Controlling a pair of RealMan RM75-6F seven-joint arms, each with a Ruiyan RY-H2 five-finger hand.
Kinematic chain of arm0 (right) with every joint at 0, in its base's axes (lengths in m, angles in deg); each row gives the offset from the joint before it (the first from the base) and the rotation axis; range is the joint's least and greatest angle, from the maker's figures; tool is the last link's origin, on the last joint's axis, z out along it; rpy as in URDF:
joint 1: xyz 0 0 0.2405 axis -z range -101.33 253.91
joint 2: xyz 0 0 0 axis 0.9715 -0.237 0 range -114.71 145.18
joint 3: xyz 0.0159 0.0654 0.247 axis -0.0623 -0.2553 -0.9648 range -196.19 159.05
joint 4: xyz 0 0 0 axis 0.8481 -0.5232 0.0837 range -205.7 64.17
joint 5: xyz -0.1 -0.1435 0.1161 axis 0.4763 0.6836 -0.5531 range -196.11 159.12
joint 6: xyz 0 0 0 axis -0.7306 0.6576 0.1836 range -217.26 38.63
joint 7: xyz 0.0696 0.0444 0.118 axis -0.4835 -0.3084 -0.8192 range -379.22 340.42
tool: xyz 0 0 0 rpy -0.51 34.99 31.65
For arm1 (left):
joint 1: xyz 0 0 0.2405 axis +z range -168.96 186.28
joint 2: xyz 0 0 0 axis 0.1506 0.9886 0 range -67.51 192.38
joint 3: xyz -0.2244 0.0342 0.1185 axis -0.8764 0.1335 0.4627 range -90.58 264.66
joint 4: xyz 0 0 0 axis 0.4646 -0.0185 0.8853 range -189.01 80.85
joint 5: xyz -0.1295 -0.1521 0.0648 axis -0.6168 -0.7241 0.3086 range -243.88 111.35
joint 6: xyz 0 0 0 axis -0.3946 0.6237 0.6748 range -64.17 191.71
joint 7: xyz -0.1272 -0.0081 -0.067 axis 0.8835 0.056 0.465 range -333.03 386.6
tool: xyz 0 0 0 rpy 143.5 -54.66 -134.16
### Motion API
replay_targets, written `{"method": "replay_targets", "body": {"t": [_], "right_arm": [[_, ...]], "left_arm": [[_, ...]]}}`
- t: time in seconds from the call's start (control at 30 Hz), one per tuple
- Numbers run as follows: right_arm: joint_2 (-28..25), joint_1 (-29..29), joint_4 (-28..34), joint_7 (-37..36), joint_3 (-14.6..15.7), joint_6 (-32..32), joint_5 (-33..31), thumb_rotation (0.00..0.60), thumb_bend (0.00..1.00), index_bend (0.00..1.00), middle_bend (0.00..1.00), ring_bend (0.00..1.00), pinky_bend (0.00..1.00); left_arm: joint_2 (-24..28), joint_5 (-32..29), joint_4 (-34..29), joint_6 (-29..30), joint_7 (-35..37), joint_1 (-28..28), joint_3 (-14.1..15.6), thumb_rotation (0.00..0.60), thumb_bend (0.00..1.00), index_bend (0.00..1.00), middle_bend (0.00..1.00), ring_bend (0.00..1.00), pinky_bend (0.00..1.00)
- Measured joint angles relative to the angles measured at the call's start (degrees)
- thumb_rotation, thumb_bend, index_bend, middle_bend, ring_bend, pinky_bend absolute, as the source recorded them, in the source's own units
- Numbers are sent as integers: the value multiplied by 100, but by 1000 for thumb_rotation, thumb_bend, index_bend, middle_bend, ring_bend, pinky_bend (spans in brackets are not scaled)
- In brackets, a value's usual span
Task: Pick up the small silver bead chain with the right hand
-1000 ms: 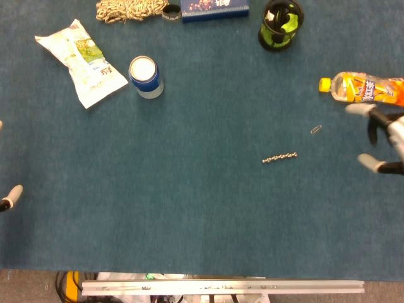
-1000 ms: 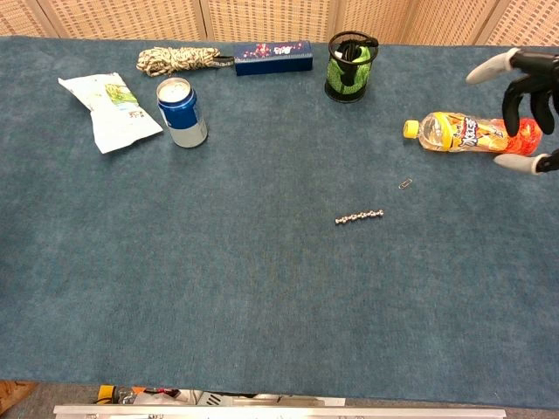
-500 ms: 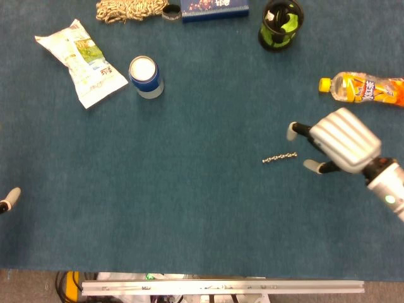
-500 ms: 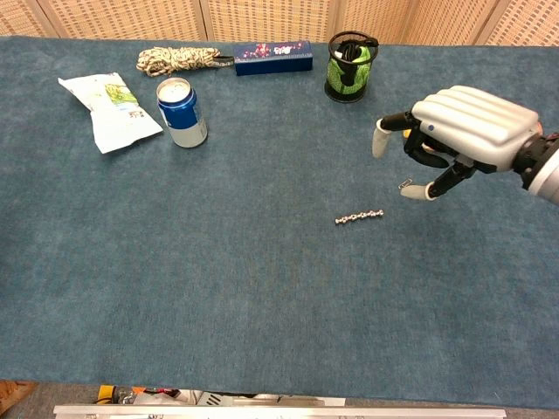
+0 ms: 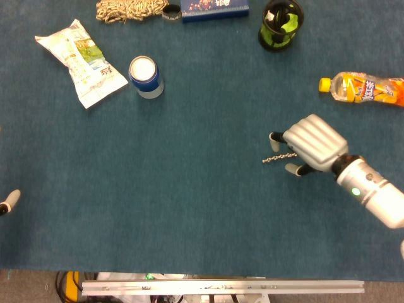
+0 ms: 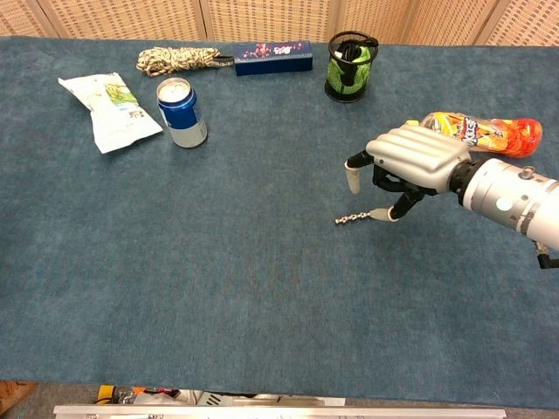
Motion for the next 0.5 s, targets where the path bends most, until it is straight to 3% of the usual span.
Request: {"method": "replay_targets", "body": {"t": [0.5], "right_arm": [[609, -365, -565, 392, 124, -225, -740, 600, 191, 515, 980, 1000, 1000]], "left_arm": [[-51, -90, 110, -77, 142, -13, -28, 600, 174, 19, 40, 29, 0]]}}
